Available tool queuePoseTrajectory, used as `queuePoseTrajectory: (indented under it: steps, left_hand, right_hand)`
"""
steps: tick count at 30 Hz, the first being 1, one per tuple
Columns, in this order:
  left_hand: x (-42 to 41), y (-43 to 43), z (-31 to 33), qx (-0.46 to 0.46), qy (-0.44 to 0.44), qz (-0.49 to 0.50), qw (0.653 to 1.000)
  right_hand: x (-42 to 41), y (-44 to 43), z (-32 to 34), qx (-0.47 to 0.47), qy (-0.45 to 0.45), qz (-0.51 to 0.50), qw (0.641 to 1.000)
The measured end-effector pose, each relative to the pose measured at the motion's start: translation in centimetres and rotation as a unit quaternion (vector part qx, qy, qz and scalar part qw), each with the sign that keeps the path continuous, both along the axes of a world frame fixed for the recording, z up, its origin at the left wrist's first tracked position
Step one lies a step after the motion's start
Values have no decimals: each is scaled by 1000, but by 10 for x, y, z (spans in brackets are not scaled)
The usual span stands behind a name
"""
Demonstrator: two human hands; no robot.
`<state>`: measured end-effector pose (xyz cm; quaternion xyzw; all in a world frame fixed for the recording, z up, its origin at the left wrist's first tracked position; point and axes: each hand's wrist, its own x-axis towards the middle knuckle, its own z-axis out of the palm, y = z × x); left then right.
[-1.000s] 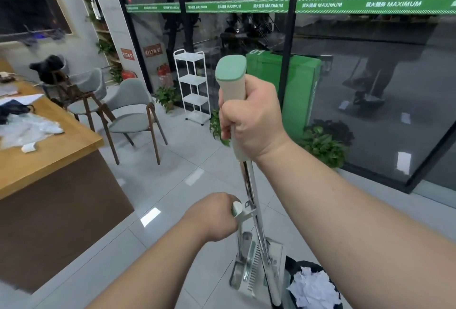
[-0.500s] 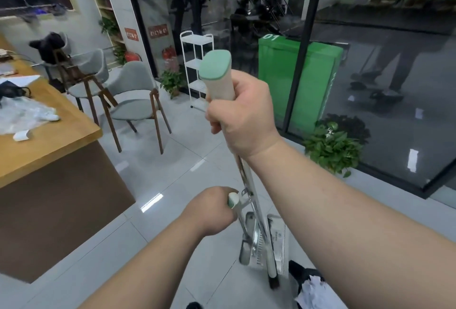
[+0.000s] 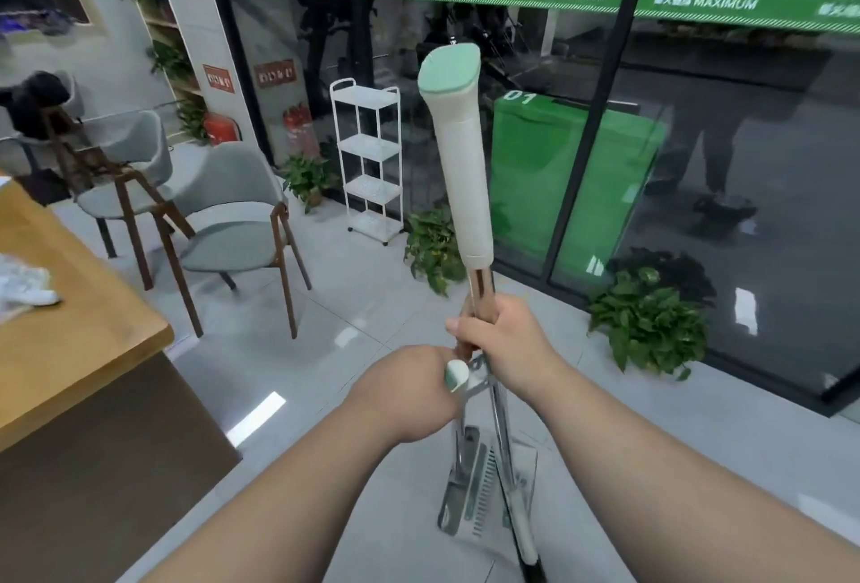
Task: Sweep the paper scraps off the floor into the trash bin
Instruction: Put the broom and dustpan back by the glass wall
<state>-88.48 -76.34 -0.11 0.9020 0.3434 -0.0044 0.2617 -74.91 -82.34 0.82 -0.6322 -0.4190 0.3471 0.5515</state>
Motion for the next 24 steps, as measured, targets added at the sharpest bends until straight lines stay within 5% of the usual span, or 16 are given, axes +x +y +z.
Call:
queuePoseTrajectory:
  steps: [5,24]
  left_hand:
    - [9,59,0,10,-18,-11,1000]
    - [177,284,-13,-68,74,26,995]
  right_hand:
    - [-2,49,-22,5,52,-93,994]
    - [168,274,-55,-28,142,53,988]
